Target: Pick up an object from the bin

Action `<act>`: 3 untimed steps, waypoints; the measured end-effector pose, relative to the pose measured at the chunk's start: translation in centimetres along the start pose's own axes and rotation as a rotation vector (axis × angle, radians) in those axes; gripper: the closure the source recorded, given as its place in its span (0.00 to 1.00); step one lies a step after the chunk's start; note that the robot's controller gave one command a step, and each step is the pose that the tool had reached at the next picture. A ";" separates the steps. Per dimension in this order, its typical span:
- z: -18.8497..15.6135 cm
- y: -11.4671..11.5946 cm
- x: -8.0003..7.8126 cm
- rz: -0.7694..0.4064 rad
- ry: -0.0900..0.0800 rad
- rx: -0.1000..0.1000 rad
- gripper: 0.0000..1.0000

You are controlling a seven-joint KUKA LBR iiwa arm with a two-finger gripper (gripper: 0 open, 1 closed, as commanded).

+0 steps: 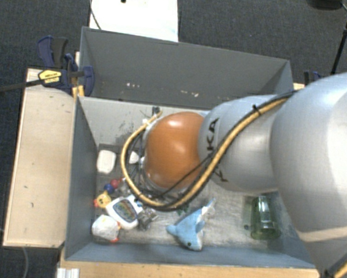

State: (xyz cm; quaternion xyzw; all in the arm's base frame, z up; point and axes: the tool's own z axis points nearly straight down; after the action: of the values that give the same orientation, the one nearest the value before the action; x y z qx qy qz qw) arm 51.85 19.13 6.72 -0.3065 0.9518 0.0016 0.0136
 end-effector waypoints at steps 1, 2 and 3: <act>-0.4 0.0 0.1 -0.008 0.009 -0.002 1.00; -1.5 0.1 0.4 -0.003 0.023 -0.005 1.00; -2.3 0.1 0.4 -0.001 0.024 -0.005 1.00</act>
Offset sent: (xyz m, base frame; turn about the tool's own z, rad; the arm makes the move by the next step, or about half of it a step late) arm 0.0000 0.0001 0.0028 0.0001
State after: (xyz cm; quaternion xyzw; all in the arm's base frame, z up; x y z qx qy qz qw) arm 51.45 18.95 8.99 -0.3072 0.9516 0.0003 0.0012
